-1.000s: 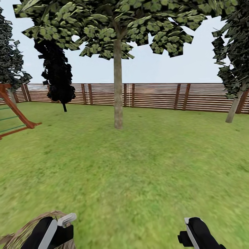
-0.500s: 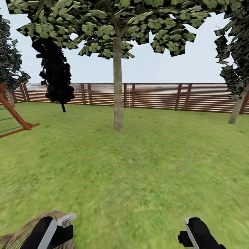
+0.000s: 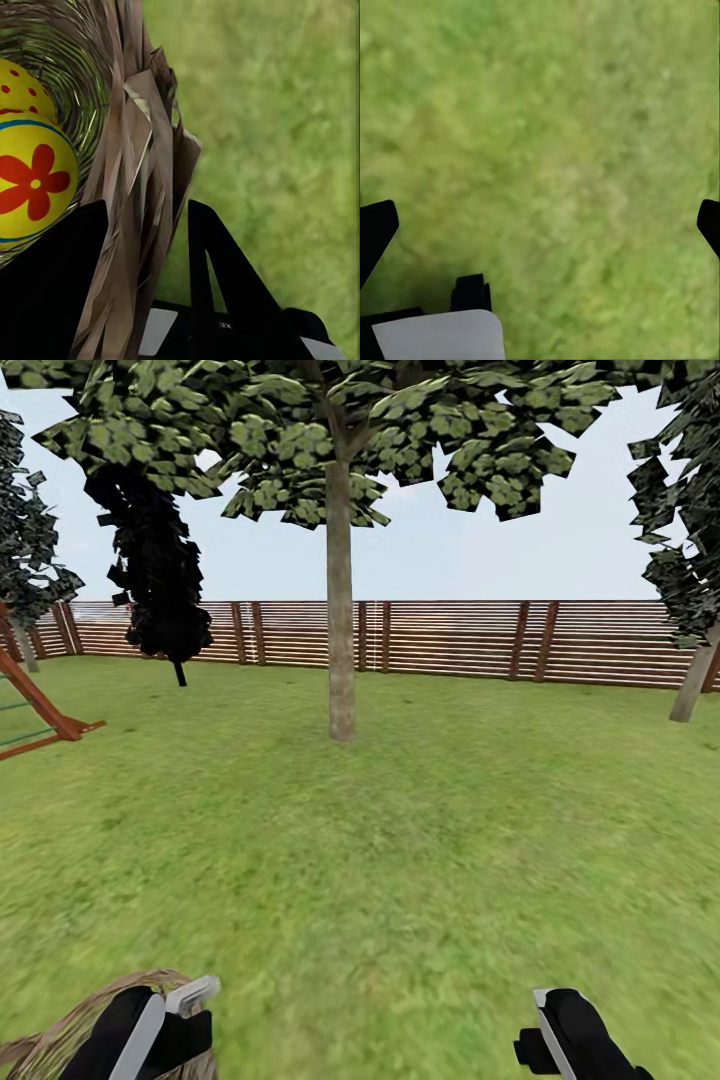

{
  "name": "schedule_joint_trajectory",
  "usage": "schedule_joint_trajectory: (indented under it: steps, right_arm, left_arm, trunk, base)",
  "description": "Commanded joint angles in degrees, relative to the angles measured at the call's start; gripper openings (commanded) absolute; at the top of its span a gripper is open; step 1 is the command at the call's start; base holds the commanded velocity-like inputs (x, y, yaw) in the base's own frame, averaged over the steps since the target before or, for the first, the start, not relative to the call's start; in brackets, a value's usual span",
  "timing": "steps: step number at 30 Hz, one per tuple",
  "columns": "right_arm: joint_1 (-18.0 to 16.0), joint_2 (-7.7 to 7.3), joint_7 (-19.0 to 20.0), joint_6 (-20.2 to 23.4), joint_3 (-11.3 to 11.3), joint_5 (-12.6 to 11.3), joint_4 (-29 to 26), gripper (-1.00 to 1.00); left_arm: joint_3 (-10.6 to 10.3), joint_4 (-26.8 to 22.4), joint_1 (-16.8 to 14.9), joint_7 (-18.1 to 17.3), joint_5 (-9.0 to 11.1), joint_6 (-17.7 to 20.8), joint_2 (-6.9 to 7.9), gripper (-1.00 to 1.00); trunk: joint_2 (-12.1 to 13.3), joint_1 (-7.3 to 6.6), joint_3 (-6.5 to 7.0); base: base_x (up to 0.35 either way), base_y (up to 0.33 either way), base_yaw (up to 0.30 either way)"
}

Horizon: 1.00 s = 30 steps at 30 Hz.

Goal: Take the three Easter eggs out of the wicker basket on the lawn in the garden, then place them on the lawn next to a single tree (choose any tree) so that all three eggs are next to the same tree and none are left in the basket.

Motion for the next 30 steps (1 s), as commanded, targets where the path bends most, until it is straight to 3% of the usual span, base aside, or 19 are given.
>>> schedule_joint_trajectory:
  steps: [1,30]
  right_arm:
    - [0.0,-0.01,0.0,0.3,0.0,0.2,-0.1,1.0]
    - [0.0,-0.01,0.0,0.3,0.0,0.2,-0.1,1.0]
  left_arm:
    - [0.0,-0.1,0.0,0.5,0.2,0.2,-0.01,-1.0]
    - [0.0,-0.1,0.0,0.5,0.2,0.2,-0.01,-1.0]
  trunk:
    - [0.0,0.03,-0.06]
    - [0.0,0.03,-0.06]
  base:
    - [0.341,0.0,0.0]
    - [0.341,0.0,-0.015]
